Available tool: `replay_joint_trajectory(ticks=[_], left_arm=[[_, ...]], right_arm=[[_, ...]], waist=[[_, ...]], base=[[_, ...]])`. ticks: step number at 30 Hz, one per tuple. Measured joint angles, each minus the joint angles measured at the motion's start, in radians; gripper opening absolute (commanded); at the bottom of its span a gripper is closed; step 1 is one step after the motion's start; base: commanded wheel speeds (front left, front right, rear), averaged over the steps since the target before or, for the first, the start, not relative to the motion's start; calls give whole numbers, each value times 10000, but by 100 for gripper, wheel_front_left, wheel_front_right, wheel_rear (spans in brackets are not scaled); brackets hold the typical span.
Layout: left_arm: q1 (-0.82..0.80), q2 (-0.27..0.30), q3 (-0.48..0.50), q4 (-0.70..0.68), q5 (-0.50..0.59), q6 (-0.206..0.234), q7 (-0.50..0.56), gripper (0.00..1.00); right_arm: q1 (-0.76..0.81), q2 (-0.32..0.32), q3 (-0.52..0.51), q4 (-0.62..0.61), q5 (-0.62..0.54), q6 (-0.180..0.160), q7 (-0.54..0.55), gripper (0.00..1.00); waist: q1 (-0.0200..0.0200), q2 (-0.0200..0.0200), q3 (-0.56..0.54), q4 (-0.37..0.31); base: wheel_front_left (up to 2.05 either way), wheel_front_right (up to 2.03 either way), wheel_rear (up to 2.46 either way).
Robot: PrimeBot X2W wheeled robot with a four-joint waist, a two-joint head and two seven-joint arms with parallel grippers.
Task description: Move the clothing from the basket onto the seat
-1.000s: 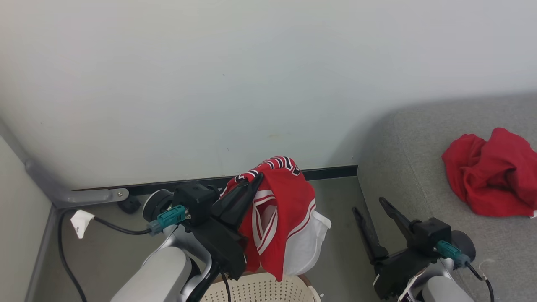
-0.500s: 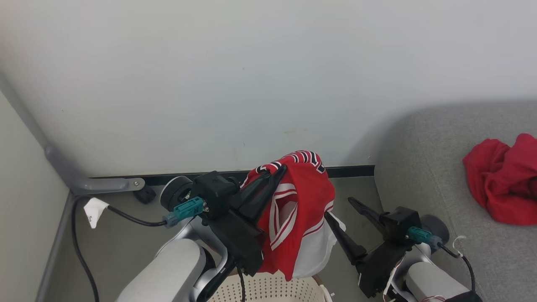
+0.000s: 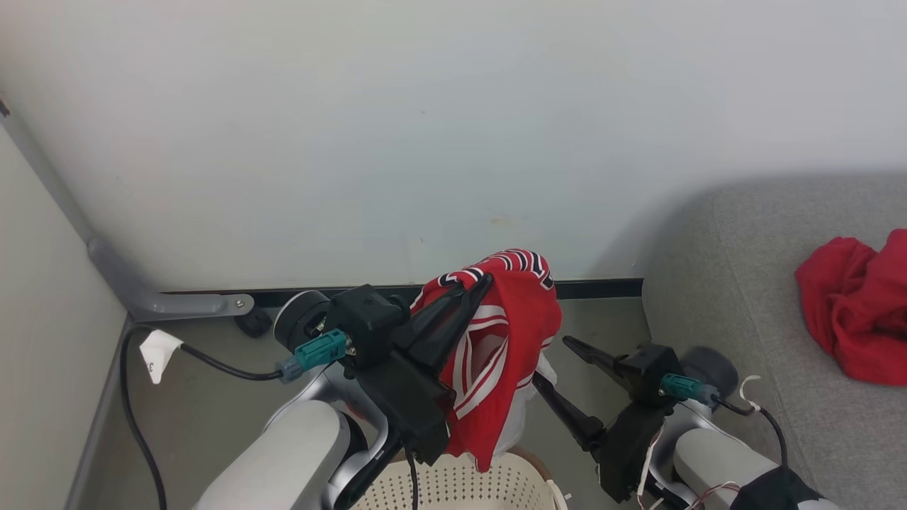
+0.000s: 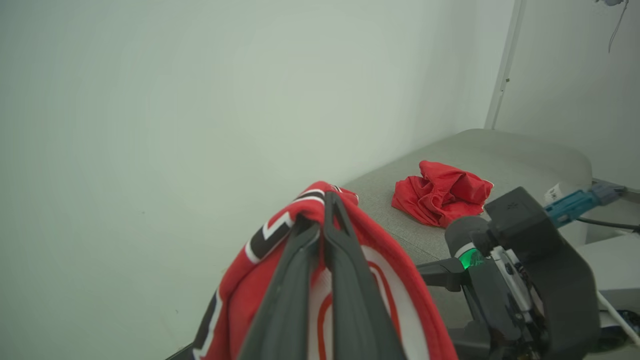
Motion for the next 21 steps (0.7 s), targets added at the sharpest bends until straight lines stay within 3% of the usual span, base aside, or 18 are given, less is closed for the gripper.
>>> replay_joint_trajectory(ticks=[11, 21], left_arm=[[-14, 6, 2, -182, -2, 10, 88, 0], [-13, 56, 8, -265, -8, 88, 176, 0]], right_arm=[[-1087, 253, 1172, 815, 13, 8, -44, 100], [-1767, 525, 1651, 681, 13, 8, -100, 100]], waist=[[0, 1, 47, 51], [0, 0, 108, 73]], base=[[0, 0, 0], [0, 0, 0]])
